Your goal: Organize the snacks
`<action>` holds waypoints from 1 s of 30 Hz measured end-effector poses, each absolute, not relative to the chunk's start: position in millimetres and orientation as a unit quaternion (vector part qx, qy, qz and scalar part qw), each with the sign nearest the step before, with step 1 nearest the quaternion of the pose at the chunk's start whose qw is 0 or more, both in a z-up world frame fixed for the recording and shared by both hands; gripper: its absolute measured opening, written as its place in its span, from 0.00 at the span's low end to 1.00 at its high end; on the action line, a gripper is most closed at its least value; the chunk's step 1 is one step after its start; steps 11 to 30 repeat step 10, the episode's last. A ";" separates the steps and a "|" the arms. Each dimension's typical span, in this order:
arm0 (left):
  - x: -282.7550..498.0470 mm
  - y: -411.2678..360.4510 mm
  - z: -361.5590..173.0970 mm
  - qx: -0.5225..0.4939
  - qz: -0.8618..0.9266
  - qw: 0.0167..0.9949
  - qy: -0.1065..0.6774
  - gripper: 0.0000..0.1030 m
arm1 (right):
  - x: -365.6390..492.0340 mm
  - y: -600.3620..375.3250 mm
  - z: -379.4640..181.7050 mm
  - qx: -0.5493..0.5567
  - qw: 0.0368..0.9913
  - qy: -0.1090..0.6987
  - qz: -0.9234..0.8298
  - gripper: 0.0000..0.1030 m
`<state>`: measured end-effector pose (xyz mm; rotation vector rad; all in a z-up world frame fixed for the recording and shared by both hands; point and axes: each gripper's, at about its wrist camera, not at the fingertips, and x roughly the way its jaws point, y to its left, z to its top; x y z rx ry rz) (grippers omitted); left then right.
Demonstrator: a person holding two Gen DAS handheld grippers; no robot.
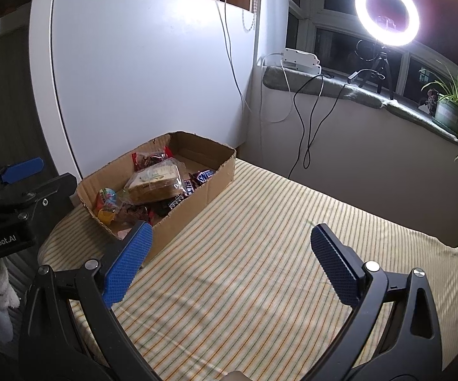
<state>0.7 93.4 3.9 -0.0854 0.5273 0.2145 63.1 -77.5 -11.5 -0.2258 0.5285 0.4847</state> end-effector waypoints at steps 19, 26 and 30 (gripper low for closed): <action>2.2 89.0 2.7 -0.040 0.104 0.959 0.260 0.79 | 66.2 -83.3 -13.1 -0.106 0.930 0.261 0.235 0.99; 2.2 89.0 2.7 -0.040 0.104 0.959 0.260 0.79 | 66.2 -83.3 -13.1 -0.106 0.930 0.261 0.235 0.99; 2.2 89.0 2.7 -0.040 0.104 0.959 0.260 0.79 | 66.2 -83.3 -13.1 -0.106 0.930 0.261 0.235 0.99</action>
